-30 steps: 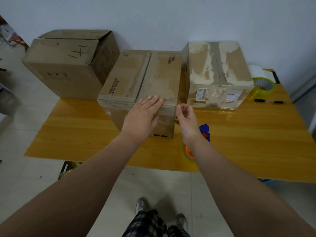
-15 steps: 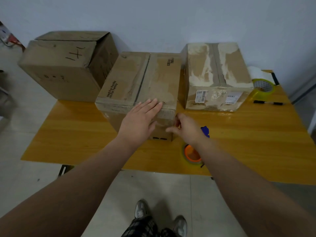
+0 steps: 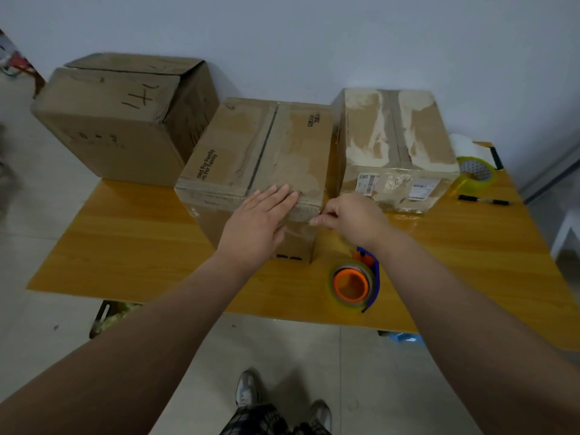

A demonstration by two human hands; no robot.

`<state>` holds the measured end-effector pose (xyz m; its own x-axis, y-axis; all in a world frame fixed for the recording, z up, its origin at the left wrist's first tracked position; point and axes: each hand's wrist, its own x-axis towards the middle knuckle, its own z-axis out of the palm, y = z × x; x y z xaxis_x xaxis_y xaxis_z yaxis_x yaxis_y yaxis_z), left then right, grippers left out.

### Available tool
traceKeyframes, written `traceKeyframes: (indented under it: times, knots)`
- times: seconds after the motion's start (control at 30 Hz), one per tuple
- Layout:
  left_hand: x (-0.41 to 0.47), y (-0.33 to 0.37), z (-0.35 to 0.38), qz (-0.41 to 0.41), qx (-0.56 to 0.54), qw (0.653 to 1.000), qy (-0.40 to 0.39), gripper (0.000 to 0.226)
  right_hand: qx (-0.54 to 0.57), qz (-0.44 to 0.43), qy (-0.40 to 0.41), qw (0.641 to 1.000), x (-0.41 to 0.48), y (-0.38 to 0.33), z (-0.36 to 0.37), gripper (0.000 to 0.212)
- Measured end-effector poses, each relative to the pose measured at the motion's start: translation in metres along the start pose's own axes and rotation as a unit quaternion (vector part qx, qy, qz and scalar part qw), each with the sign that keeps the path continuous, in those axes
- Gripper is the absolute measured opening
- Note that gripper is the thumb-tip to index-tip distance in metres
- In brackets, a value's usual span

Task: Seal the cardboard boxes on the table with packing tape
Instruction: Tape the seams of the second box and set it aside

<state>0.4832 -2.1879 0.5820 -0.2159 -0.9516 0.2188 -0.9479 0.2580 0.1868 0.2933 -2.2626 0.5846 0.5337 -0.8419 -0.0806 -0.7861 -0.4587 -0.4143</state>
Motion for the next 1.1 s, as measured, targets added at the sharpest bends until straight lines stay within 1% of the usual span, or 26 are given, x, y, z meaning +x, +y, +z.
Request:
traceKeyframes:
  times: [0.07, 0.13, 0.2, 0.33, 0.43, 0.5, 0.67, 0.77, 0.8, 0.87, 1.0, 1.07, 1.1]
  knots:
    - [0.0, 0.0, 0.001, -0.002, 0.001, 1.0, 0.002, 0.059, -0.012, 0.0, 0.014, 1.0, -0.002, 0.001, 0.009, 0.041]
    - [0.0, 0.0, 0.002, -0.002, 0.005, 1.0, 0.003, 0.058, 0.004, 0.001, 0.034, 0.999, -0.004, 0.002, 0.02, 0.046]
    - [0.0, 0.0, 0.002, -0.002, 0.008, 1.0, 0.003, 0.058, 0.019, -0.012, 0.051, 0.998, -0.006, 0.002, 0.028, 0.044]
    - [0.0, 0.002, 0.0, -0.001, 0.02, 1.0, -0.003, 0.058, -0.012, -0.029, 0.053, 0.998, -0.008, -0.001, 0.029, 0.039]
    - [0.0, 0.003, -0.002, -0.005, 0.029, 1.0, -0.005, 0.059, -0.059, -0.02, 0.032, 0.998, -0.006, -0.004, 0.028, 0.034]
    - [0.001, 0.004, -0.003, -0.006, 0.036, 0.999, -0.012, 0.059, -0.079, 0.009, 0.011, 0.997, -0.006, -0.007, 0.029, 0.032]
    - [0.0, 0.006, -0.006, -0.006, 0.038, 0.999, -0.022, 0.06, -0.027, 0.082, -0.015, 0.996, -0.003, -0.014, 0.035, 0.027]
    - [0.002, 0.005, -0.008, -0.005, 0.036, 0.999, -0.031, 0.061, -0.011, 0.081, -0.024, 0.996, 0.0, -0.015, 0.021, 0.029]
    - [0.003, 0.004, -0.009, -0.003, 0.037, 0.999, -0.034, 0.061, -0.01, 0.076, -0.02, 0.997, 0.0, -0.016, 0.014, 0.032]
    - [0.004, 0.003, -0.01, -0.002, 0.033, 0.999, -0.037, 0.061, 0.001, 0.064, -0.002, 0.998, -0.004, -0.018, 0.005, 0.041]
    - [0.002, 0.005, -0.009, 0.0, 0.03, 0.999, -0.027, 0.06, 0.033, 0.041, 0.093, 0.994, -0.016, -0.022, 0.003, 0.05]
    - [0.003, 0.005, -0.008, -0.001, 0.03, 0.999, -0.022, 0.059, 0.031, 0.035, 0.123, 0.991, -0.02, -0.024, 0.007, 0.048]
    - [0.003, 0.004, -0.007, -0.002, 0.03, 0.999, -0.02, 0.059, 0.021, 0.035, 0.137, 0.99, -0.021, -0.025, 0.01, 0.043]
